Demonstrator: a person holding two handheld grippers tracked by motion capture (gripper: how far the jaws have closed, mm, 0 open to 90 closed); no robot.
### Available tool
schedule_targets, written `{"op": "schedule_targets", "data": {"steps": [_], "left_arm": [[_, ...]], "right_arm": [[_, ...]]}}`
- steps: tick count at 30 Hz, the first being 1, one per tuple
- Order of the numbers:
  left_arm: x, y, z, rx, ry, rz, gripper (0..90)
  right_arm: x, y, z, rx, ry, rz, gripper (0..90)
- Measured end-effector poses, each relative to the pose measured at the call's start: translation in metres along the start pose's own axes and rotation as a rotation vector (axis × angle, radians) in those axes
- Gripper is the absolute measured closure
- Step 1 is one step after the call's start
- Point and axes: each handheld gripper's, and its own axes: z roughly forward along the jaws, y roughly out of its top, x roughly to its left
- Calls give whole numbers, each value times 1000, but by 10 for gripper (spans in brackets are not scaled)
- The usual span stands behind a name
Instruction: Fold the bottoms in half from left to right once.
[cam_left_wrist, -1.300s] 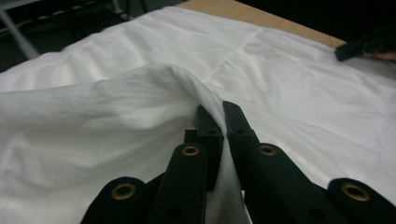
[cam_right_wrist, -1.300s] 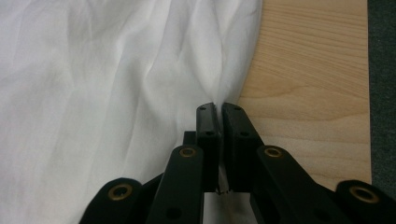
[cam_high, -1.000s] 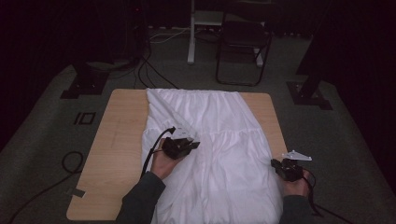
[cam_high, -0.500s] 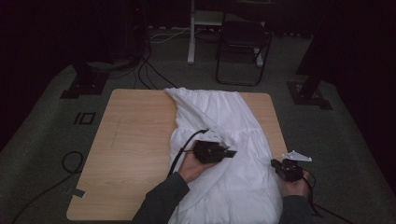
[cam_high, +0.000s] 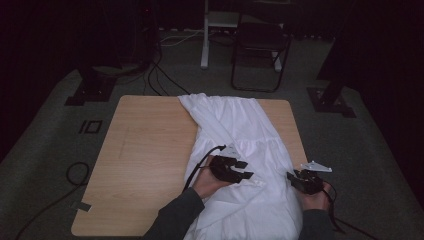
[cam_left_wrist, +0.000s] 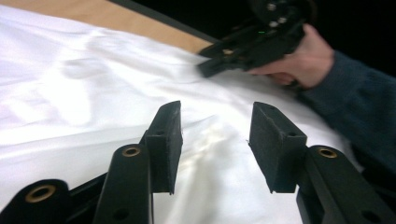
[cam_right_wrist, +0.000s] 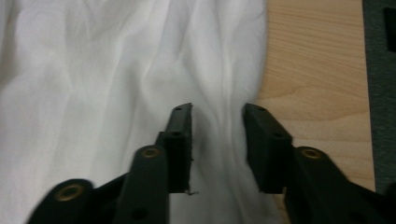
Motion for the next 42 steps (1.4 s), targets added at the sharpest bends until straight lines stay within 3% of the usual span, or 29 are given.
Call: {"op": "schedule_targets", "data": {"steps": [4,7,12,16,25,34,35,36,37,38,40,41,42], "left_arm": [[17,-17,-29,6,112,-25,521],[28,-33,-47,12,181,-54,516],[46,-68,-70,21,263,-137,513],[54,-90,-79,51,320,-172,502],[61,-126,-88,45,379,-278,454],[61,-134,-79,69,395,-287,413],[61,-134,-78,74,394,-286,413],[61,-135,-77,76,391,-289,413],[61,-135,-76,74,394,-295,414],[61,-135,-76,74,394,-295,416],[59,-134,-77,65,398,-292,420],[57,-132,-79,53,396,-285,421],[57,-132,-79,53,396,-285,421]], "right_arm": [[13,10,-11,-48,-5,-18,546],[23,20,-22,-92,34,-33,546],[48,30,-26,-111,113,-87,547],[69,35,-23,-103,155,-142,541],[98,33,-13,-77,243,-216,428],[107,28,-1,-25,264,-258,395],[109,27,4,3,268,-269,455],[109,27,4,3,268,-269,455],[111,26,5,31,261,-303,707],[111,26,5,31,261,-303,707],[110,26,3,31,227,-330,848],[107,29,-6,-18,219,-323,866],[107,29,-6,-18,219,-323,866]]}}
